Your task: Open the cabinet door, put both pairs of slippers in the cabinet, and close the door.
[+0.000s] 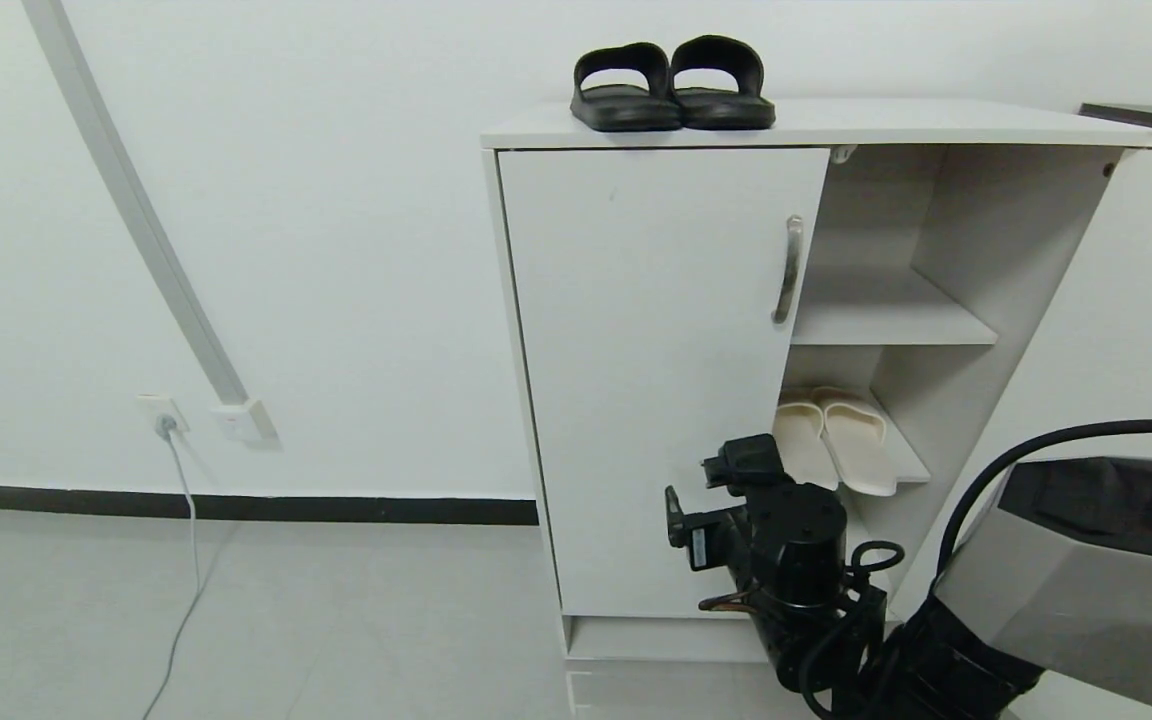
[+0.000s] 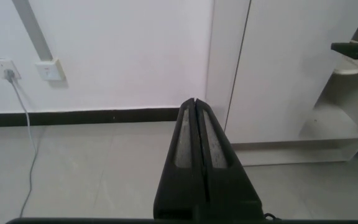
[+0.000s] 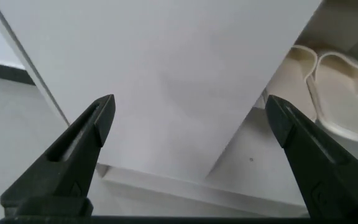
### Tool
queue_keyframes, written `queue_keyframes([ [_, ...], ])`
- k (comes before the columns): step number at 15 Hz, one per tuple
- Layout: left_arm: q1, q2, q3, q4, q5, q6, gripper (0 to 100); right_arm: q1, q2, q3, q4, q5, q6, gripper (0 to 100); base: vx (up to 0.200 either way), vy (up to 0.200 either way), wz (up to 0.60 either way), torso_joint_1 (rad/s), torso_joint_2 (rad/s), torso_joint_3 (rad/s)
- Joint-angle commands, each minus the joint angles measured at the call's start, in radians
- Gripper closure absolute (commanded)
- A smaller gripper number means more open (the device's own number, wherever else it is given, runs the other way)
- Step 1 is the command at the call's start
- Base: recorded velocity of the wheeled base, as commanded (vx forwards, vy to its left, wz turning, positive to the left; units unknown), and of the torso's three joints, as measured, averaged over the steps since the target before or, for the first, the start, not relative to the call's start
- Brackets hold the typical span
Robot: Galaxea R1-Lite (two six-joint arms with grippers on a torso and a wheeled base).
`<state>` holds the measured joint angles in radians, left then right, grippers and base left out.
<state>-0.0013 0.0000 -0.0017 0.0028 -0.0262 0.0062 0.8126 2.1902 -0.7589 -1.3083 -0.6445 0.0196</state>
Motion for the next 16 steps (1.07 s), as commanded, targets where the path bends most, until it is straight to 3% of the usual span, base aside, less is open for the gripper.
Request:
queue_keyframes([
  [1, 0.0, 0.002, 0.0, 0.0, 0.0, 0.0, 100, 0.0, 0.002, 0.015, -0.005, 0.011, -0.001, 0, 0.0, 0.0, 0.0, 0.0, 0.0, 0.0],
  [13, 0.0, 0.002, 0.0, 0.0, 0.0, 0.0, 100, 0.002, 0.006, 0.036, -0.019, 0.016, -0.013, 0, 0.0, 0.0, 0.0, 0.0, 0.0, 0.0],
  [16, 0.0, 0.002, 0.0, 0.0, 0.0, 0.001, 100, 0.004, 0.006, 0.036, -0.017, 0.016, -0.013, 0, 0.0, 0.0, 0.0, 0.002, -0.18, -0.285],
])
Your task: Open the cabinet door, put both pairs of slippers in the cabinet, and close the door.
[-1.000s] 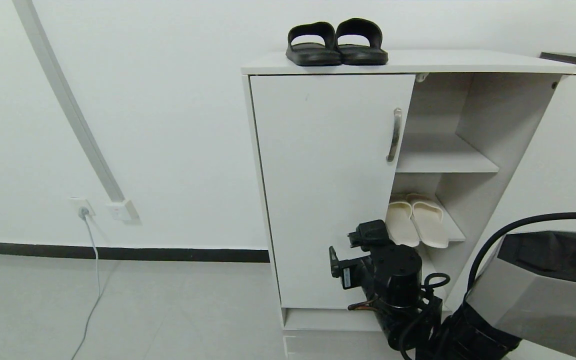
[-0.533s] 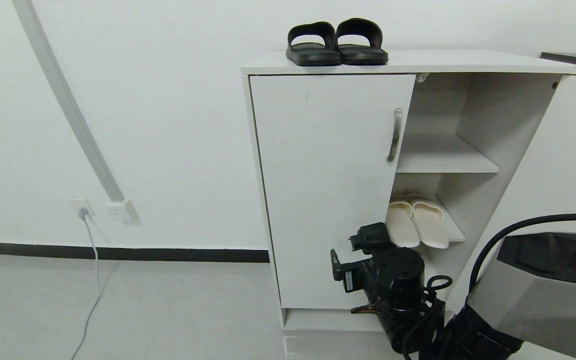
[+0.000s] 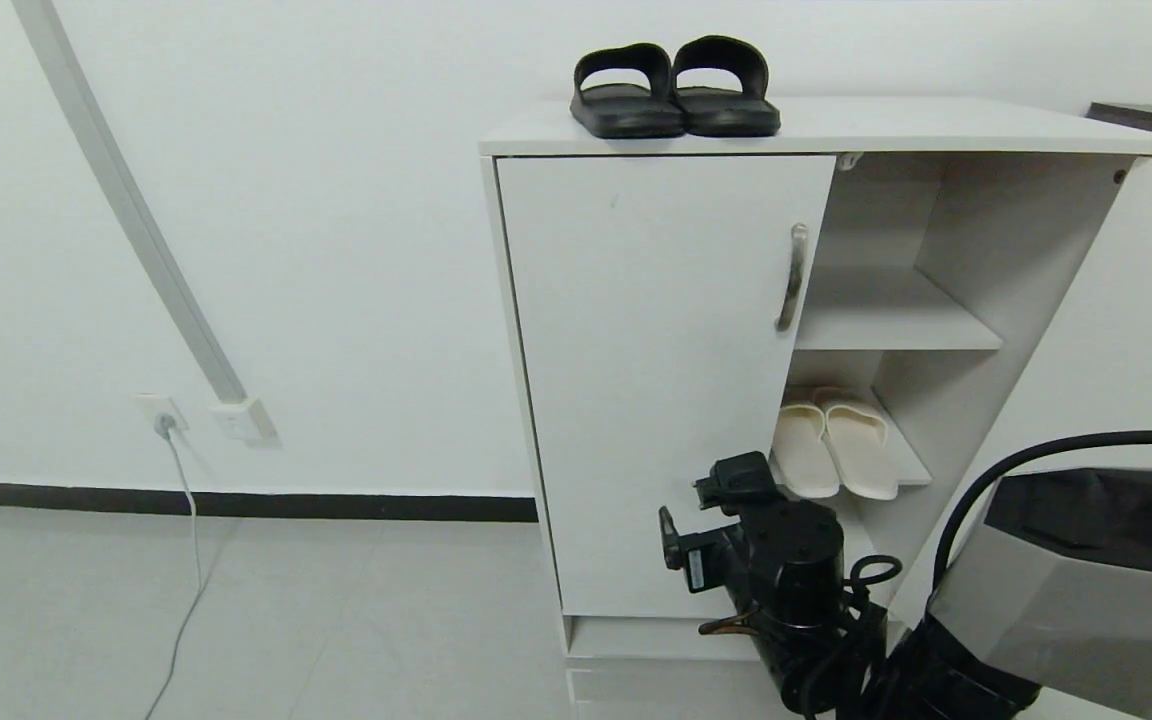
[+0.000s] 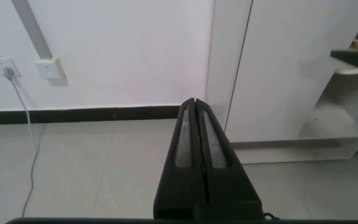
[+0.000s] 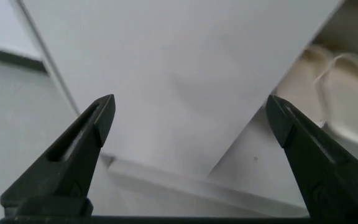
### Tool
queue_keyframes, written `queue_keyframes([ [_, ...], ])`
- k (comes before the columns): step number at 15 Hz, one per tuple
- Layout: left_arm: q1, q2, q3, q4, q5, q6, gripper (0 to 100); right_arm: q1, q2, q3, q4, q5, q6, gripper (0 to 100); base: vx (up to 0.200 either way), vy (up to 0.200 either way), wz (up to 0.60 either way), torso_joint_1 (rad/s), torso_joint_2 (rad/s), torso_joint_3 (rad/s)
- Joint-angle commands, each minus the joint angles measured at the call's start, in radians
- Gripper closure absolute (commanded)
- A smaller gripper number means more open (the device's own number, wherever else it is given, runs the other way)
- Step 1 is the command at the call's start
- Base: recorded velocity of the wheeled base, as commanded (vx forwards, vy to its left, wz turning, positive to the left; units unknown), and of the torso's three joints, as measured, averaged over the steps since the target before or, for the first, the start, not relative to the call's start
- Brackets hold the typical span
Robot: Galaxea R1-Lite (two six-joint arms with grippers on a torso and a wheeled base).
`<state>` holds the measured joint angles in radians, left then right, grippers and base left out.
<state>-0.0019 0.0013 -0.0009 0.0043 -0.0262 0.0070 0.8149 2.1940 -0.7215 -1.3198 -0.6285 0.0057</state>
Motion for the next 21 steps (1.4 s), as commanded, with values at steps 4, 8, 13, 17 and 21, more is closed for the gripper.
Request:
queue_keyframes([
  [4, 0.0, 0.0, -0.001, -0.001, 0.0, 0.001, 100, 0.001, 0.003, 0.001, -0.006, 0.0, 0.0, 0, 0.0, 0.0, 0.0, 0.029, -0.47, -0.37],
  [8, 0.0, 0.0, -0.001, -0.001, 0.0, 0.001, 100, 0.003, 0.004, 0.007, -0.004, 0.0, 0.0, 0, 0.0, 0.0, 0.0, 0.107, -0.47, -0.354],
  [13, 0.0, 0.0, -0.001, -0.001, 0.0, 0.001, 100, 0.004, 0.004, 0.019, -0.007, 0.0, -0.013, 0, 0.0, 0.0, 0.0, 0.145, -0.47, -0.329],
  [17, 0.0, 0.0, -0.001, -0.001, 0.0, 0.001, 100, 0.006, 0.004, 0.02, -0.016, 0.0, -0.013, 0, 0.0, 0.0, 0.0, 0.177, -0.5, -0.317],
  [21, 0.0, 0.0, -0.001, -0.001, 0.0, 0.001, 100, 0.007, 0.004, 0.02, -0.016, 0.0, -0.013, 0, 0.0, 0.0, 0.0, 0.199, -0.51, -0.31],
])
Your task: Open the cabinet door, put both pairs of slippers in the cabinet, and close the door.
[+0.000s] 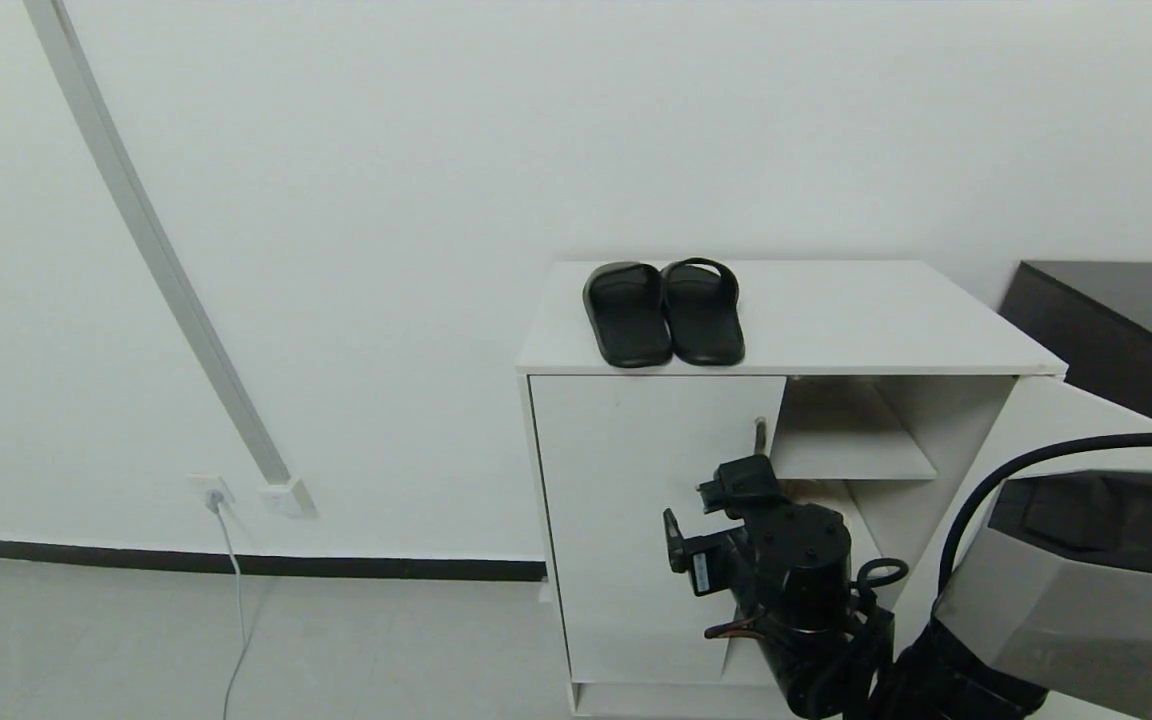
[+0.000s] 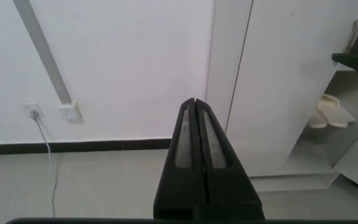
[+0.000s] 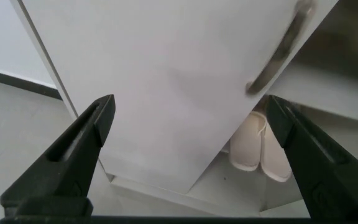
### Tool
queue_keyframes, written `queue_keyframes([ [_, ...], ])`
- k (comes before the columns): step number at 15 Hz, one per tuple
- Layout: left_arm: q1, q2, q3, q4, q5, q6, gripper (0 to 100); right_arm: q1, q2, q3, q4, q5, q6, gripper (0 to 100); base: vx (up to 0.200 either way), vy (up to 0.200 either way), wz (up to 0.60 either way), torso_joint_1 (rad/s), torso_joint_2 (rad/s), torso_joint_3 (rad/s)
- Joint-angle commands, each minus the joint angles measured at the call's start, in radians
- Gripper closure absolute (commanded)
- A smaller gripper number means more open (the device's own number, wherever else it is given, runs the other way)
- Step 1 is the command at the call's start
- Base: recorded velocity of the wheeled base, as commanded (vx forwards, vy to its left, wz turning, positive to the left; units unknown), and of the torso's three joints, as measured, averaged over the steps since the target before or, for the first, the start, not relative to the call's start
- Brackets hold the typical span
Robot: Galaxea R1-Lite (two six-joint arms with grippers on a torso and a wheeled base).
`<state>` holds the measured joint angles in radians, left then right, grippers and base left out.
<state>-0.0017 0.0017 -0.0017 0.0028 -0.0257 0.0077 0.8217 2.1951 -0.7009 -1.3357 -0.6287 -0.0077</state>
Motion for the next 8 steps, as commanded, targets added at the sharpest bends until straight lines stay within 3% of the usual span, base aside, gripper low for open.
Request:
queue_keyframes([
  [1, 0.0, 0.0, 0.0, 0.0, -0.002, 0.0, 100, 0.001, 0.003, 0.0, 0.0, 0.0, 0.0, 0, 0.0, 0.0, 0.0, 0.212, -0.53, -0.325],
  [8, 0.0, 0.0, 0.0, 0.0, -0.002, 0.002, 100, 0.005, 0.003, 0.001, -0.003, 0.001, 0.0, 0, 0.0, 0.0, 0.0, 0.244, -0.57, -0.33],
])
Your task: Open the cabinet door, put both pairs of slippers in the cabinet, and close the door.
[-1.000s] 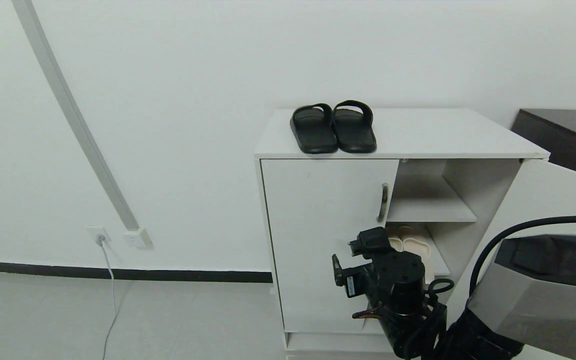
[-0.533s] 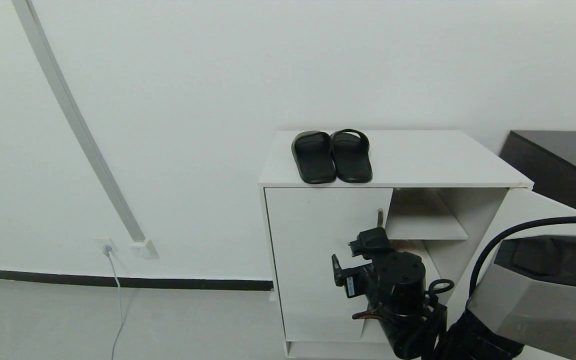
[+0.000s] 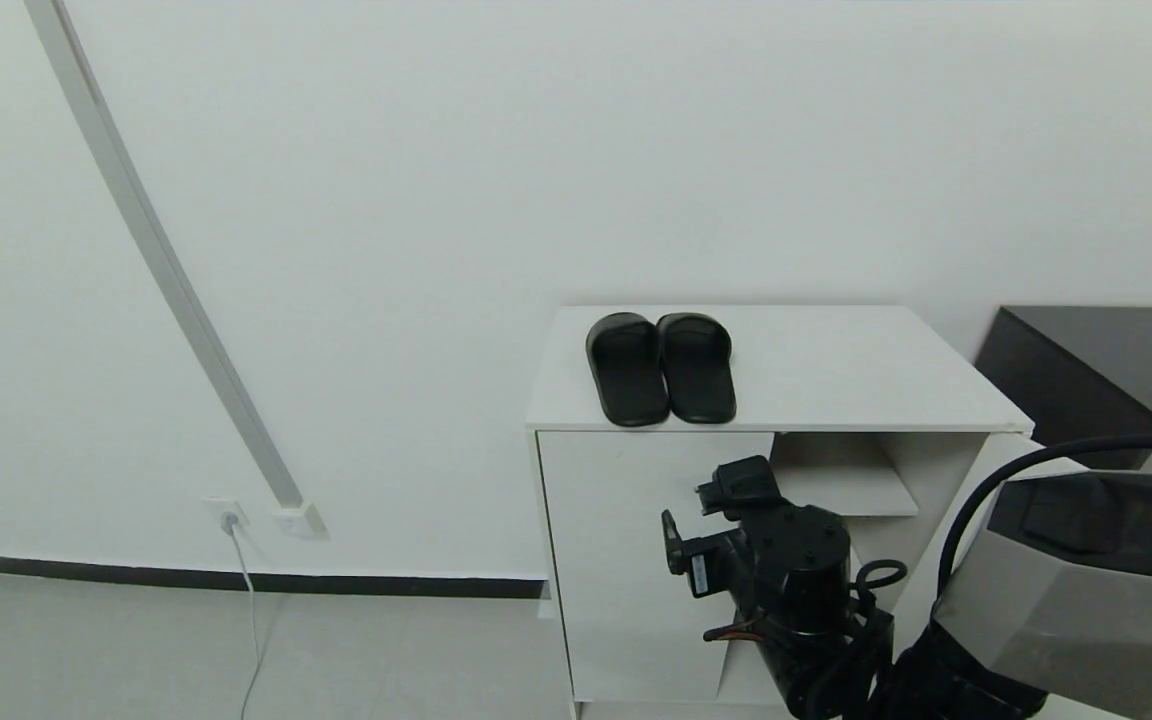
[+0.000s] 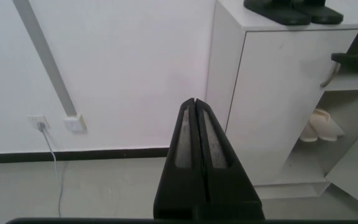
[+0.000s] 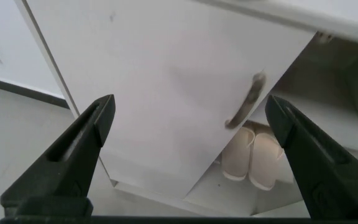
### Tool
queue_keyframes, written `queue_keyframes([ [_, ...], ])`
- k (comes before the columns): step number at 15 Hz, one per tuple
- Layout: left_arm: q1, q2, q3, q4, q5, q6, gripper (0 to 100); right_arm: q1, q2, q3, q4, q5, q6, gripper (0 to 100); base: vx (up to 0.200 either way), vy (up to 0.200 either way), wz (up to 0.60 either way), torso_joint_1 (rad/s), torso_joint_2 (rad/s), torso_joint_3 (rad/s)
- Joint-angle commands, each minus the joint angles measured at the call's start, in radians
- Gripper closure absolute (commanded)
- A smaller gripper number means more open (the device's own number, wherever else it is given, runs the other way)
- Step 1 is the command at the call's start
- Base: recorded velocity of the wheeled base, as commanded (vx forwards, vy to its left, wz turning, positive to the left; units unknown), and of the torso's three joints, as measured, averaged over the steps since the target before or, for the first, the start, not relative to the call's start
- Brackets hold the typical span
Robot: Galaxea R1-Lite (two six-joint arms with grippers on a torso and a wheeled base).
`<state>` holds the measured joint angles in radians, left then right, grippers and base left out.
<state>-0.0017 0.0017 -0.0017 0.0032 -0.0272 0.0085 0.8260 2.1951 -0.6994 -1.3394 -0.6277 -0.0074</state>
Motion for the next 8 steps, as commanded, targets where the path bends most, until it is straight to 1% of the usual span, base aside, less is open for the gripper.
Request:
queue_keyframes([
  [1, 0.0, 0.0, 0.0, 0.0, 0.0, 0.001, 100, 0.001, 0.003, 0.0, 0.0, 0.0, 0.001, 0, 0.0, 0.0, 0.0, 0.276, -0.61, -0.334],
  [4, 0.0, 0.0, 0.0, 0.0, 0.0, 0.002, 100, -0.004, 0.003, -0.002, 0.0, 0.008, 0.003, 0, 0.0, 0.0, 0.0, 0.217, -0.49, -0.269],
  [8, 0.0, 0.0, 0.0, 0.0, 0.0, 0.002, 100, -0.018, 0.009, -0.005, -0.023, 0.009, 0.001, 0, 0.0, 0.0, 0.0, 0.181, -0.39, -0.211],
])
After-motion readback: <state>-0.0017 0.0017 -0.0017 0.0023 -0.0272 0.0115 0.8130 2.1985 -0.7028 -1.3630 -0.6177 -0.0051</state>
